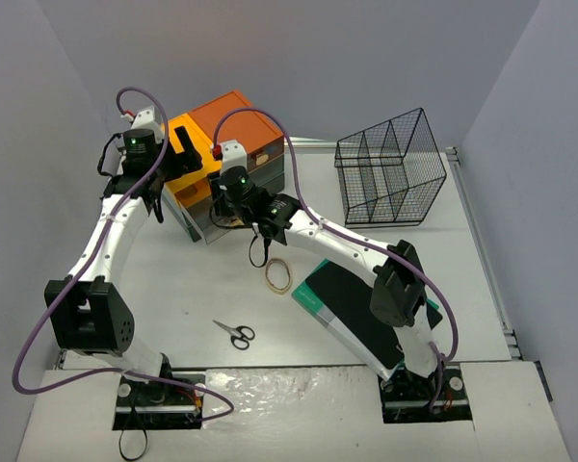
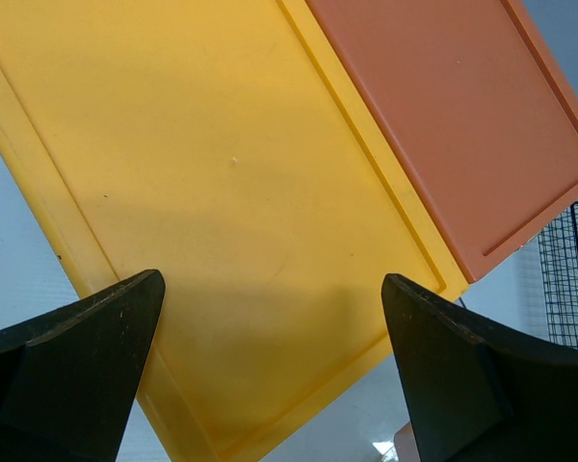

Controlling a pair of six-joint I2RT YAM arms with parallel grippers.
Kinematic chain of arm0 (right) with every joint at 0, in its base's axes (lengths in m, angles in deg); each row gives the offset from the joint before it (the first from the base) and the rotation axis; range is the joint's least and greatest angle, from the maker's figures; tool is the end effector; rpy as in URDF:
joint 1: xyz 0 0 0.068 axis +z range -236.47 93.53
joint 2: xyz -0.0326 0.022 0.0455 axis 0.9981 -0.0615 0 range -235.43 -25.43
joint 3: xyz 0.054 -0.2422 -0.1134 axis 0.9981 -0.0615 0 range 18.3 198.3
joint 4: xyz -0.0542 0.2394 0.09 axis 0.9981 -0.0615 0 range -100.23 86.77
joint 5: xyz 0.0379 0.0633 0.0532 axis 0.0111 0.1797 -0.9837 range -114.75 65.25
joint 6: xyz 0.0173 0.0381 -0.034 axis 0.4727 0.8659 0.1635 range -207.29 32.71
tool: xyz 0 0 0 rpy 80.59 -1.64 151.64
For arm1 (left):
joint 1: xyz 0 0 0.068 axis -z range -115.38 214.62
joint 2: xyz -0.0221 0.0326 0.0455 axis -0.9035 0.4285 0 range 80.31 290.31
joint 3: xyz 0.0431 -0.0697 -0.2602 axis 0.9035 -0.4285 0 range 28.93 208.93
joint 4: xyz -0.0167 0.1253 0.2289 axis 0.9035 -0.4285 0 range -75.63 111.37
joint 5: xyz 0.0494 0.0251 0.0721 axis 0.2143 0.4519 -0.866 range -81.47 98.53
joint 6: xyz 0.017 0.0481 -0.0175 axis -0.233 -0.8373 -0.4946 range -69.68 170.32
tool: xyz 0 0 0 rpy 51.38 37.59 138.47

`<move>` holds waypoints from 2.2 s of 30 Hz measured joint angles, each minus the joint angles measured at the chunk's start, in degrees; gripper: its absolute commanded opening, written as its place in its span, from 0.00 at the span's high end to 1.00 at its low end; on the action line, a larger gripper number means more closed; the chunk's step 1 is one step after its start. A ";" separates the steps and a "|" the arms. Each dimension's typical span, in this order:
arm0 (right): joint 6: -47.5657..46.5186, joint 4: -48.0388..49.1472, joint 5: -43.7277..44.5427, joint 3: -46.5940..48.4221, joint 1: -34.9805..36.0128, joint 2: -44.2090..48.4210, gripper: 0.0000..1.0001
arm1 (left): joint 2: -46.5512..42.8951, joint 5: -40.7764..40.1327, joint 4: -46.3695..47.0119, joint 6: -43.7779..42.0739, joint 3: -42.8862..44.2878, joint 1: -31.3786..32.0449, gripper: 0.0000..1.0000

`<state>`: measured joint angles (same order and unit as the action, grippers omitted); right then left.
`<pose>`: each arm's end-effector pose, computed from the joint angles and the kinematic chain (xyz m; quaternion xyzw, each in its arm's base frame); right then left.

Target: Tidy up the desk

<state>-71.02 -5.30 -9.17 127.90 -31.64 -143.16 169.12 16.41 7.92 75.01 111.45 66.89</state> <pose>0.2960 0.4035 0.3529 -0.1690 0.7461 0.2849 0.5776 0.3671 -0.0194 0.3733 -0.1199 0.8080 -0.1885 0.5451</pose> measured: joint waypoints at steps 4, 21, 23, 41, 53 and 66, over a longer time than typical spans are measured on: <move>0.14 0.01 -0.36 0.21 -0.01 -0.15 0.74 | 0.00 0.00 -0.03 0.00 0.03 0.00 0.03; -0.02 0.07 -0.41 0.21 -0.01 -0.15 0.19 | 0.00 0.00 -0.03 0.02 0.03 0.00 0.03; -0.08 0.06 -0.20 0.19 0.10 -0.05 0.16 | 0.00 0.00 -0.03 0.02 0.03 0.00 0.03; 2.94 -1.35 8.52 -19.30 5.15 22.46 0.41 | 0.07 0.01 -0.01 0.03 0.03 0.00 0.03; 5.39 -0.29 8.00 -29.16 4.49 14.69 0.57 | 0.07 0.02 -0.01 0.07 0.03 0.00 0.03; 0.51 5.20 5.47 -15.03 0.71 4.62 0.54 | 0.07 0.00 0.01 0.10 0.03 0.00 0.03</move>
<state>-70.52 -0.10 -3.70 112.87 -30.92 -138.54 169.19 16.41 7.93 75.11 111.48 66.89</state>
